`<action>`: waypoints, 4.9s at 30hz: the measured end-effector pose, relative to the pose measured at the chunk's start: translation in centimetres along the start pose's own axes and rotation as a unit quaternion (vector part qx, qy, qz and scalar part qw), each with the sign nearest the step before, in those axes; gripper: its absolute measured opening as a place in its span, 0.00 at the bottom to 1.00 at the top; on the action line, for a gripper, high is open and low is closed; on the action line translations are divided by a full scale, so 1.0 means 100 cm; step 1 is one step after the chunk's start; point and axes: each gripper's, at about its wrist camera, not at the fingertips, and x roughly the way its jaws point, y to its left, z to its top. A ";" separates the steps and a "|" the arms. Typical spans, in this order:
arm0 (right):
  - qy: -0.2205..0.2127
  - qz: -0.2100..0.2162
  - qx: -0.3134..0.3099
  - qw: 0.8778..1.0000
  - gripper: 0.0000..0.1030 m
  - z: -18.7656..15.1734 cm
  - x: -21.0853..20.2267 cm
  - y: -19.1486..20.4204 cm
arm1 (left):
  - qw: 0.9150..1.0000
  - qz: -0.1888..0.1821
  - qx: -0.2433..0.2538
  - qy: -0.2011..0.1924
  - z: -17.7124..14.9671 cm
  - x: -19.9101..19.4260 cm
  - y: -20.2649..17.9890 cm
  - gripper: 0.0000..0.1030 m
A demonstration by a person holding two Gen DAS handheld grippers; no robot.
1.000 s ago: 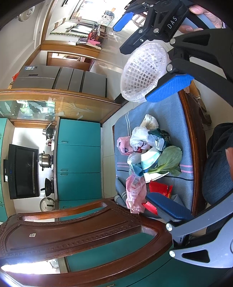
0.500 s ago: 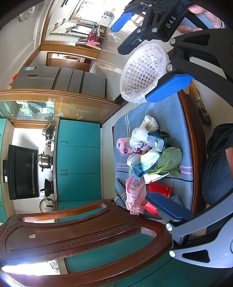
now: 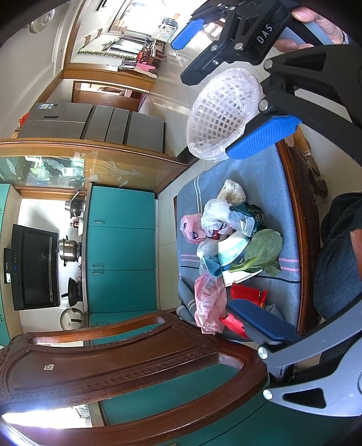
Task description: Collect trash
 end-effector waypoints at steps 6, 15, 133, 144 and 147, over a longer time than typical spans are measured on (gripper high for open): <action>-0.001 0.001 0.000 1.000 0.97 0.001 0.001 0.001 | 1.000 0.000 0.000 0.002 0.001 0.000 -0.001 0.97; -0.001 0.000 0.000 1.000 0.97 0.001 0.000 0.001 | 1.000 0.000 -0.001 0.005 0.002 0.001 0.000 0.97; 0.256 0.165 0.053 0.951 0.41 -0.062 0.156 0.050 | 0.969 0.031 -0.124 0.214 -0.058 0.105 0.094 0.90; 0.241 0.149 0.064 0.957 0.41 -0.054 0.153 0.034 | 0.967 -0.024 -0.112 0.228 -0.038 0.155 0.056 0.83; 0.238 0.144 0.067 0.958 0.41 -0.053 0.151 0.030 | 0.960 -0.036 -0.117 0.254 -0.045 0.174 0.050 0.60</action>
